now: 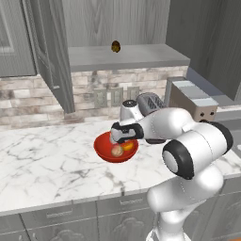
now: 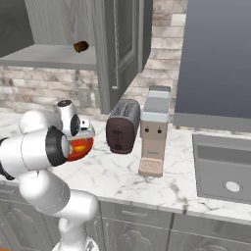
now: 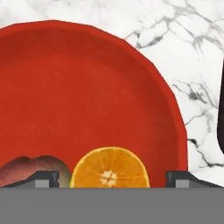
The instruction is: Open the cabinet. Pick the orange and peach from the cabinet and place them into the bowl. Then close the cabinet.
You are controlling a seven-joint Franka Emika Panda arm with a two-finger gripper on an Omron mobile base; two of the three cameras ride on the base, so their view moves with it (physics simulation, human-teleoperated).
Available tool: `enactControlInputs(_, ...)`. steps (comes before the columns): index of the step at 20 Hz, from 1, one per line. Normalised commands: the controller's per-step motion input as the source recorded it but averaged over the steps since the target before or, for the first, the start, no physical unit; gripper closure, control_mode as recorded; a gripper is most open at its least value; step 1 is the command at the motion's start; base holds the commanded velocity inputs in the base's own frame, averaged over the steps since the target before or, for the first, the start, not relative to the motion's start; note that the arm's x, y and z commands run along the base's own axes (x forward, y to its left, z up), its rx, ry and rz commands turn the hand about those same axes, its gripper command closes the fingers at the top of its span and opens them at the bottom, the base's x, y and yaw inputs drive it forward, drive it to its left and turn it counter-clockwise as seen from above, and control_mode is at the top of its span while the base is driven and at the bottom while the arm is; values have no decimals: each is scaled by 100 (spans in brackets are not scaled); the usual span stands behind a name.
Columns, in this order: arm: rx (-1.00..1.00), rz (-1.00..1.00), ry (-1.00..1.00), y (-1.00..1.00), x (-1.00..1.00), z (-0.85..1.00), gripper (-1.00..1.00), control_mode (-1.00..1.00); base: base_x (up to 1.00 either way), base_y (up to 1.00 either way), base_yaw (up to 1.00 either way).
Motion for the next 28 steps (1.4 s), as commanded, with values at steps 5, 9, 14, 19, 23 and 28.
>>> enactControlInputs(5, 0, 0, 0, 0, 0, 22, -100, -100, 0, 0, 0)
enactControlInputs(9, 0, -1, 0, 0, -35, 56, -100, -100, 0, 0, 0)
enactControlInputs(14, 2, -1, 0, 0, -64, 68, -100, -100, 0, 0, 0)
enactControlInputs(19, 5, -1, 0, -14, -78, 71, -100, -100, 0, 0, 0)
enactControlInputs(23, 3, -3, 0, -23, -82, 70, -100, -100, 0, 0, 0)
enactControlInputs(28, 0, -5, 0, -17, -69, 64, -100, -100, 0, 0, 0)
